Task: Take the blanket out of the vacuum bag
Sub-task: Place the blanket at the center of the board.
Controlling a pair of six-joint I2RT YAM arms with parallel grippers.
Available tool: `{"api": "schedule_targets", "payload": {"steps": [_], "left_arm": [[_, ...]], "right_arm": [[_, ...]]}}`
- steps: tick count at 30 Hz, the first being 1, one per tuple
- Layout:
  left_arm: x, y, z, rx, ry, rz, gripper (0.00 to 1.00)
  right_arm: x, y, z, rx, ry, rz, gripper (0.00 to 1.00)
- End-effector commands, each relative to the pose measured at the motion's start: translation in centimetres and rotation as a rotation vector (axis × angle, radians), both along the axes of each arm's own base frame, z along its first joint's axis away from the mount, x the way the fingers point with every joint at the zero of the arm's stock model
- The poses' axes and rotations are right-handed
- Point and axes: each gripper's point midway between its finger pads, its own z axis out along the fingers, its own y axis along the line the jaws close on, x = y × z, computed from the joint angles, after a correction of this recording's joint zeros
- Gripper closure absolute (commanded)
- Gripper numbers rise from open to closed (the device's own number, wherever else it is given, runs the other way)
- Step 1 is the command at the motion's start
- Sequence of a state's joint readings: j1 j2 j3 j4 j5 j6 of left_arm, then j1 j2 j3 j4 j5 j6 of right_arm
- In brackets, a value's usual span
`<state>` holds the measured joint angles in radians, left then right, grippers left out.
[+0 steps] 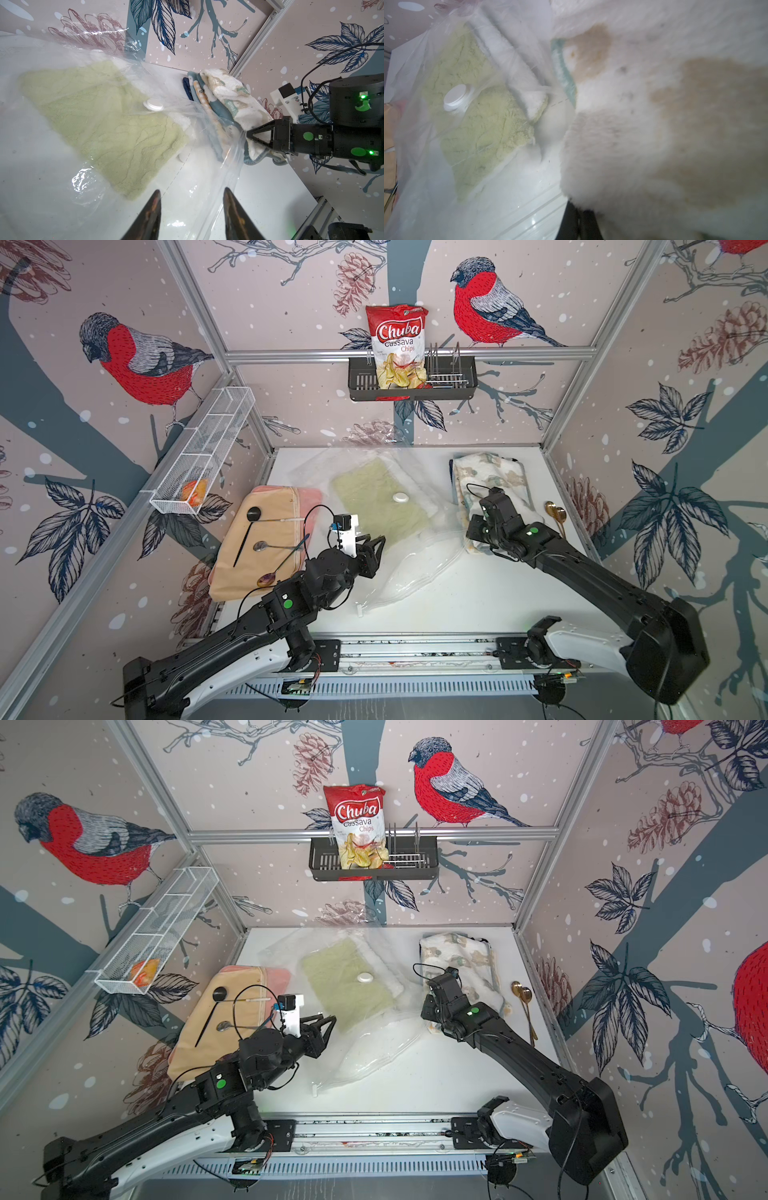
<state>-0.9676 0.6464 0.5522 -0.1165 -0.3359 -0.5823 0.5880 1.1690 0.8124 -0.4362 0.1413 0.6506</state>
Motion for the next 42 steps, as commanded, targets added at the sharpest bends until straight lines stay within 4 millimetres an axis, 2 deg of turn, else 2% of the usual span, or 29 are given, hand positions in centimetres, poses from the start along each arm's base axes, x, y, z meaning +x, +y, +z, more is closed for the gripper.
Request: {"api": "schedule_targets", "payload": {"steps": [1,3,6,8,11,14,16,19,22,24,30,32,33,37,39,42], "left_arm": [[0.0,-0.4,0.5,-0.003,-0.017,-0.017,0.53],[0.0,-0.6,0.2,0.0,-0.009,-0.023,0.53],[0.0,-0.7,0.1,0.001,-0.006,-0.028,0.53],[0.0,-0.7,0.0,0.001,-0.005,-0.029,0.52],[-0.1,-0.6,0.0,-0.001,-0.006,-0.029,0.52],[-0.2,-0.6,-0.3,0.002,0.002,-0.032,0.51],[-0.2,-0.6,-0.6,0.005,0.012,-0.032,0.5],[-0.3,-0.9,-1.3,0.014,0.032,-0.045,0.44],[-0.7,-1.9,-1.7,0.017,0.064,-0.089,0.41],[-1.0,-2.8,-1.6,0.007,0.064,-0.137,0.39],[-1.3,-4.4,-1.4,0.002,0.082,-0.203,0.38],[-2.1,-5.5,-1.8,0.009,0.096,-0.281,0.36],[-2.5,-5.9,-2.2,0.029,0.119,-0.305,0.35],[-3.5,-6.2,-4.5,0.187,0.161,-0.315,0.28],[-4.0,-6.2,-5.2,0.284,0.155,-0.304,0.24],[-4.1,-5.6,-6.1,0.434,0.152,-0.245,0.2]], "right_arm": [[-0.5,0.5,-0.9,0.026,0.024,0.032,1.0],[-1.1,0.4,-2.0,0.021,0.054,0.041,0.98],[-1.6,0.0,-2.4,0.028,0.074,0.038,0.83],[-1.8,0.1,-1.8,0.05,0.071,0.049,0.51],[-1.8,-0.2,0.5,0.079,0.02,0.036,0.5],[-1.2,-1.1,4.3,0.115,-0.077,-0.005,0.5],[-0.1,-3.1,6.7,0.119,-0.167,-0.088,0.5],[2.5,-7.5,7.9,0.167,-0.208,-0.203,0.54],[4.9,-11.8,6.5,0.254,-0.203,-0.311,0.66],[6.0,-13.4,4.9,0.288,-0.185,-0.351,0.71],[8.1,-17.8,-0.4,0.305,-0.064,-0.439,0.72],[8.5,-19.2,-0.8,0.27,-0.048,-0.452,0.68],[8.7,-19.5,-0.3,0.254,-0.051,-0.449,0.67],[8.9,-18.3,2.7,0.288,-0.122,-0.414,0.63],[8.3,-16.0,5.0,0.333,-0.174,-0.353,0.62],[7.0,-11.3,6.5,0.377,-0.198,-0.232,0.54]]}}
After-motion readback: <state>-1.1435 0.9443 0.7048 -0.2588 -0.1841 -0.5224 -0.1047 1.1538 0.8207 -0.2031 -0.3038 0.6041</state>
